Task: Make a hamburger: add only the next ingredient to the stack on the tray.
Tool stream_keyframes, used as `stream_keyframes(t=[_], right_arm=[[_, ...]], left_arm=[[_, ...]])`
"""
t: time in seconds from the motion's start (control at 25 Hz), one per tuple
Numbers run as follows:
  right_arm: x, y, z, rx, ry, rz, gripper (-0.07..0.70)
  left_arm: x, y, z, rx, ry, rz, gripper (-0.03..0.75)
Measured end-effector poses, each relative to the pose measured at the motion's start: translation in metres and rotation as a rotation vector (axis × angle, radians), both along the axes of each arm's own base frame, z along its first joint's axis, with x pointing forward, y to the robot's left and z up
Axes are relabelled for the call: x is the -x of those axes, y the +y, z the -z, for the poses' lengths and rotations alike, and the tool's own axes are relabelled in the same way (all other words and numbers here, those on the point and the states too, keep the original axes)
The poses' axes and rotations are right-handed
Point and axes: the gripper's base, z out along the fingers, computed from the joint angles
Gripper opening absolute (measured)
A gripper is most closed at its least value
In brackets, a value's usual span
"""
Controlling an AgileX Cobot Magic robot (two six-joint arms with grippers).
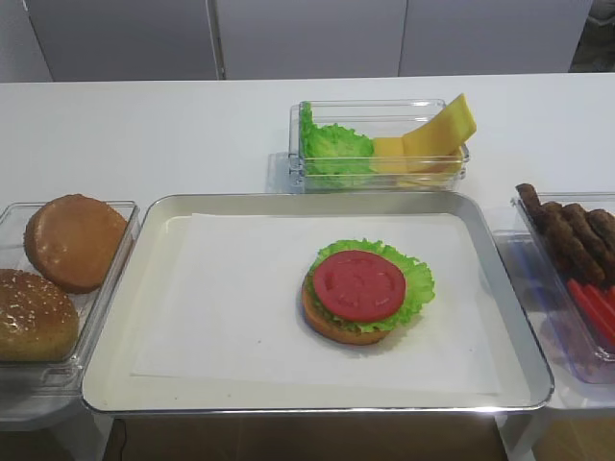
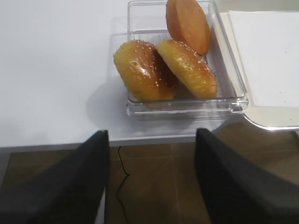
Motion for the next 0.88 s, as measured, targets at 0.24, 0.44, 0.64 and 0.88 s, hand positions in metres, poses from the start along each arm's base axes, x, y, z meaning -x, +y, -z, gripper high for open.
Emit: stream_keyframes(t=[0.24,0.44,0.64,0.88], right_arm=[[0.064,-0.005,0.006,-0.010,-0.076,-0.005,0.486],[0.112,-0.010,0.015,-0.011,-0.148,-0.018,0.486],[0.151,-0.013,0.022,-0.017,-0.277,-0.022,0.485],[0.188,-0.017,0.032,-0.024,-0.441,-0.030,0.485]], left_arm=[[0.000,0.000,0.000,0.000,0.000,0.000,0.427],[0.000,0.000,0.000,0.000,0.000,0.000,0.427],[0.000,0.000,0.000,0.000,0.000,0.000,0.427],[0.000,0.000,0.000,0.000,0.000,0.000,0.427]])
